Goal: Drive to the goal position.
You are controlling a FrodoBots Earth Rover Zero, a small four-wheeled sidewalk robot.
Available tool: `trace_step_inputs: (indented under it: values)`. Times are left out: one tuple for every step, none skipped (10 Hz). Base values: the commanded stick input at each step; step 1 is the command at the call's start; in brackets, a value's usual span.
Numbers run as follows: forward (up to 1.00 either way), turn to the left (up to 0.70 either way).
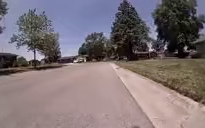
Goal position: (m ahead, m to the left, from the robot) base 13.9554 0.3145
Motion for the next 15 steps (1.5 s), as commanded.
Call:
trace_step_inputs:
  values:
    - [0.7,0.0]
    - [0.7,0.0]
    - [0.7,0.0]
    - [0.7,0.0]
    - [0.7,0.0]
    - [0.7,0.0]
    - [0.7,0.0]
    - [0.7,0.0]
    - [0.7,0.0]
    - [0.7,0.0]
    - [0.7,0.0]
    - [0.7,0.0]
    - [0.7,0.0]
    - [0.7,0.0]
    - [0.7,0.0]
